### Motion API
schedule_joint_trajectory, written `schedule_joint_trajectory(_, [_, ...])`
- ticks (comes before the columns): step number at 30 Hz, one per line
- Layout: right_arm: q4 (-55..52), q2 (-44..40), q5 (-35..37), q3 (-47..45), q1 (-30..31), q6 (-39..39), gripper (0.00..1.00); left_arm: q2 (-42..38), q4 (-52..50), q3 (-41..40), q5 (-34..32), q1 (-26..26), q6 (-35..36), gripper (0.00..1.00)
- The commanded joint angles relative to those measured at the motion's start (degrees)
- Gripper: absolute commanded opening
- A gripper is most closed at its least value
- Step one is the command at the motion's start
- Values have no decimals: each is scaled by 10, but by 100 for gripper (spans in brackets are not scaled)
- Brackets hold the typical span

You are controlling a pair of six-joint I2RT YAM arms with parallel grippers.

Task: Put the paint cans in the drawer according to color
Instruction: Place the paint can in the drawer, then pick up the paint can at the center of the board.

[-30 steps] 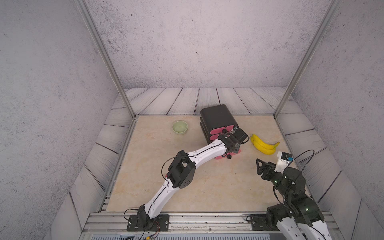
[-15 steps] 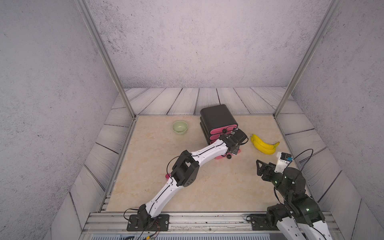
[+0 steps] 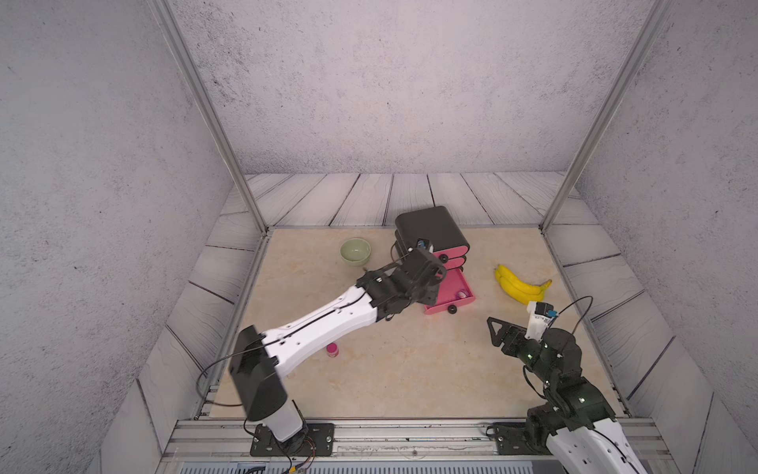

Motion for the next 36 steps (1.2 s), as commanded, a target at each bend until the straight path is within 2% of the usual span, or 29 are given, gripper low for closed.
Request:
schedule_joint_trajectory(1, [234,100,-145,-35,2,90,78,-87,50,-179,-38,33,-46,63])
schedule_joint_trajectory(4, [296,212,-215,-4,19,68,78,-202,41,-295,-14,100,-78,74])
schedule_joint_trajectory(6, [307,272,-213,26,67,12,78,-277,37,-351,6,156,-84,81])
schedule_joint_trajectory(7, [301,301,-197,44,108,-32,78,-318,28,-368,0,178,-83,86])
schedule_joint_trajectory(9, [298,360,-171,81,184,-128,79,-390,1,-376,-46,202,-74,95])
schedule_joint_trajectory(11, [296,424,-147,117,249,-234,81,-460,-31,-365,-123,207,-52,98])
schedule_joint_trajectory(14, [294,510,-121,173,322,-384,88,-537,-48,-345,-200,208,-10,99])
schedule_joint_trajectory(17, [280,597,-110,241,371,-489,94,-580,-67,-309,-245,208,17,99])
schedule_joint_trajectory(21, [240,707,-123,352,401,-527,94,-607,-89,-261,-267,208,46,99])
schedule_joint_trajectory(26, [190,822,-97,465,443,-556,94,-634,-107,-232,-282,208,70,99])
schedule_joint_trajectory(36, [150,944,-82,593,484,-564,92,-676,-131,-241,-289,208,82,99])
